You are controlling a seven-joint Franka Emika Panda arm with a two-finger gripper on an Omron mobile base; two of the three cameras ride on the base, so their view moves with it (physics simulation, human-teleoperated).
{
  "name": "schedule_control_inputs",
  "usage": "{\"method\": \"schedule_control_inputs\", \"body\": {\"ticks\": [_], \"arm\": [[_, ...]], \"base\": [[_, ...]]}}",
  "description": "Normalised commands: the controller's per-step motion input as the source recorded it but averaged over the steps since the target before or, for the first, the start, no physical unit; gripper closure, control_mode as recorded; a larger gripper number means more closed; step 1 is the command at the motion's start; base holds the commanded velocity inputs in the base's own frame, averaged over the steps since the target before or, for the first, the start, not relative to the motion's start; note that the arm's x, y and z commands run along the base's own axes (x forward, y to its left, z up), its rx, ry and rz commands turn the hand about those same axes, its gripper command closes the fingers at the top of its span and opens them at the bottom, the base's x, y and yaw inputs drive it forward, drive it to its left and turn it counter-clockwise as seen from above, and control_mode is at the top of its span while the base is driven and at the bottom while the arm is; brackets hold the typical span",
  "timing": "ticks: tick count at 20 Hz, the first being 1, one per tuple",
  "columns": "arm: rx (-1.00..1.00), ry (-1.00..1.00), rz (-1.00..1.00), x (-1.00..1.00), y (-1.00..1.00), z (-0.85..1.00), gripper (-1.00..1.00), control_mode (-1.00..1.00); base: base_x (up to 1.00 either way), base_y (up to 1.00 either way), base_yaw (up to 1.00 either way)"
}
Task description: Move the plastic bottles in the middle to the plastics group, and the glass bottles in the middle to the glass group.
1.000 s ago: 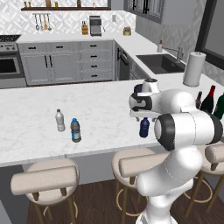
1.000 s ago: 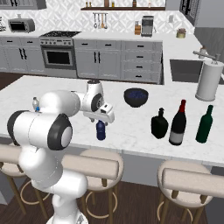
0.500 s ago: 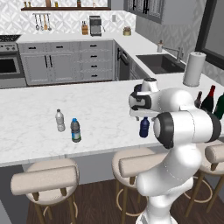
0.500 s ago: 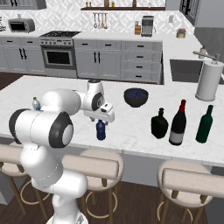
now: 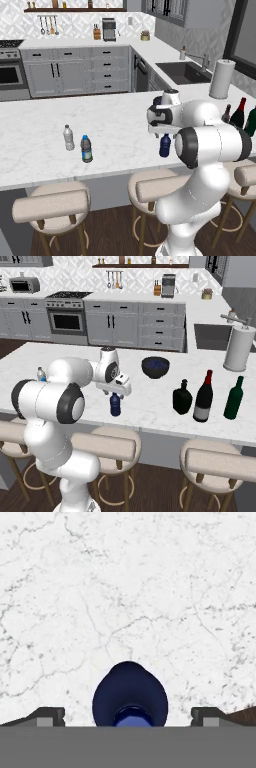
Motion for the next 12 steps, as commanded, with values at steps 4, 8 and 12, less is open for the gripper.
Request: {"method": "schedule_control_inputs", "body": {"ticks": [4,8,12], "arm": [[0.00,0.00,0.00,0.00,0.00,-0.15,1.00,-1.00],[0.00,0.00,0.00,0.00,0.00,-0.02,1.00,-1.00],[0.00,0.00,0.00,0.00,0.00,0.02,1.00,-1.00]], "base": [[0.00,0.00,0.00],[0.00,0.00,0.00],[0.00,0.00,0.00]]}}
